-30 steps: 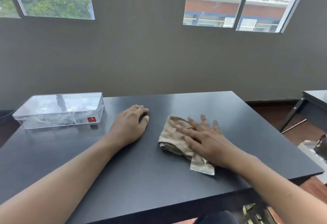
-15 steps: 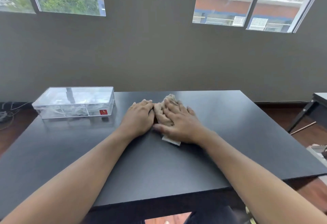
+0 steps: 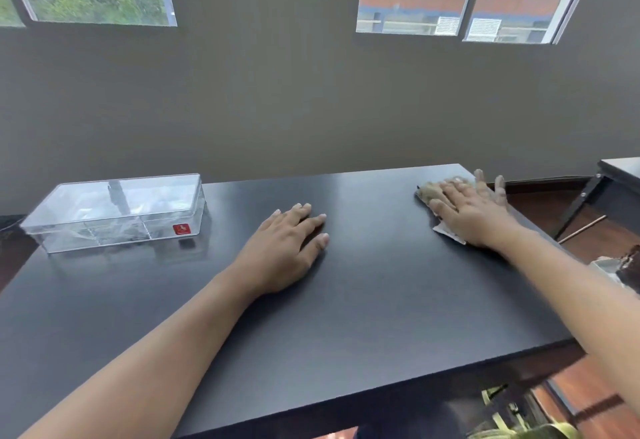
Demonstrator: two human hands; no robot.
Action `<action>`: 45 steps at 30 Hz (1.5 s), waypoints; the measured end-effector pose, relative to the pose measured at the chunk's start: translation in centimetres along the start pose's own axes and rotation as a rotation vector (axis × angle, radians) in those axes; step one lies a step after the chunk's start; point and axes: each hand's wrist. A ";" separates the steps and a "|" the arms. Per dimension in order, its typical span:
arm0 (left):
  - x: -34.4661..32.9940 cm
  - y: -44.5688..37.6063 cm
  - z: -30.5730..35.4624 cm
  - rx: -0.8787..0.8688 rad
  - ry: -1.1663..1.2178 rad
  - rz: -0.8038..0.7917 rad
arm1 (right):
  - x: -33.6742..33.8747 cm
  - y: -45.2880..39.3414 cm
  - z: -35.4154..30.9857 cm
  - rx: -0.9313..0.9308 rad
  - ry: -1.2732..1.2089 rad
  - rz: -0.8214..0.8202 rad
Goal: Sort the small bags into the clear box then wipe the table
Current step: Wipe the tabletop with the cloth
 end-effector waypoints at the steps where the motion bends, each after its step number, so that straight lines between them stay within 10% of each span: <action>1: 0.1 -0.2 -0.1 0.008 0.015 0.004 | -0.1 -1.3 -1.6 -0.026 0.024 0.000; 14: 0.4 -4.6 -1.3 0.056 -0.104 -0.070 | -2.1 14.6 -8.2 0.465 -0.137 -0.073; 23: 0.2 -4.1 -0.7 0.055 -0.125 -0.059 | -0.1 9.6 6.0 0.119 -0.108 -0.017; 33: 0.0 -4.5 -1.0 0.053 -0.100 -0.043 | 0.8 -5.9 -0.7 -0.126 -0.230 0.024; 45: 0.3 -3.3 -1.2 0.039 0.050 0.046 | -2.7 8.8 -9.7 0.521 -0.153 -0.130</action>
Point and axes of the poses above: each hand's wrist, its own y-axis away from the middle knuckle, its own x-axis out of the back of the hand, z = x × y, and after that the axes turned 10 degrees about -y, right-handed
